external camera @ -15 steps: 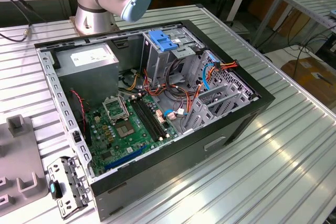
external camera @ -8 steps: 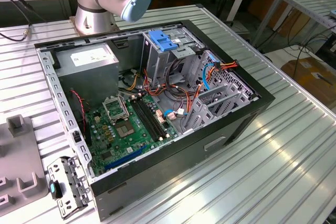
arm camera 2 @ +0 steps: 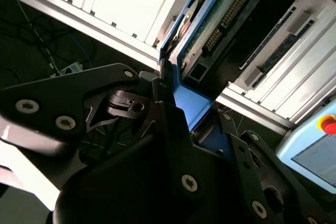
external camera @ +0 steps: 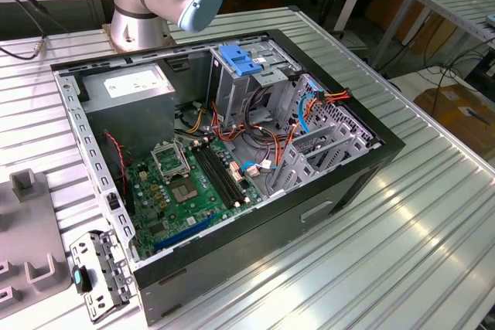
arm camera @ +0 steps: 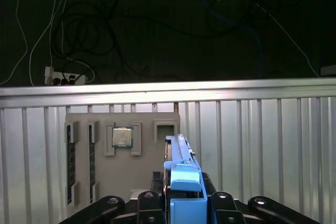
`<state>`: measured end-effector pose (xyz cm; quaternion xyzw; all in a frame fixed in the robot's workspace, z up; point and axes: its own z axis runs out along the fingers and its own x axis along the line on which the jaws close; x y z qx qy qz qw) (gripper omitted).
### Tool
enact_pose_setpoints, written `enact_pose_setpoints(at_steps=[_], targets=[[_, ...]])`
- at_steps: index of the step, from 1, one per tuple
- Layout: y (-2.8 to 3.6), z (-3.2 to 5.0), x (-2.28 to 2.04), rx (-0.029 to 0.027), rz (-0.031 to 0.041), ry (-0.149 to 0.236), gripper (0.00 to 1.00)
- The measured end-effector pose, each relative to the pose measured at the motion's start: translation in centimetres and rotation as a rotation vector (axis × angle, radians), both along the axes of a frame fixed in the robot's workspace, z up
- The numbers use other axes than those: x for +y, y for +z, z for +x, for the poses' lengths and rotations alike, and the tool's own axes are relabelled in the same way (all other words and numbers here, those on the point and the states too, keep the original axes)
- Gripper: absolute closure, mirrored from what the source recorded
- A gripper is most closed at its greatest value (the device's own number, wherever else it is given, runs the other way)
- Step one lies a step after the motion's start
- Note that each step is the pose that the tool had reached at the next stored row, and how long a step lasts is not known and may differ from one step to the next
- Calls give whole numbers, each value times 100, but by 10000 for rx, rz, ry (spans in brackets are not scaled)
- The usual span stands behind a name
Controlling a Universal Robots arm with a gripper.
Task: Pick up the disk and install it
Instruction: 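Pick up the disk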
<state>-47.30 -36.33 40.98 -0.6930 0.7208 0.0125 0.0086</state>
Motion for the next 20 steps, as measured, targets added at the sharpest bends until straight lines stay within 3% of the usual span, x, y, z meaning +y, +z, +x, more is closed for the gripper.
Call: enact_pose_setpoints(at_steps=[20], targets=[[176,0,0,1,0,0,63]])
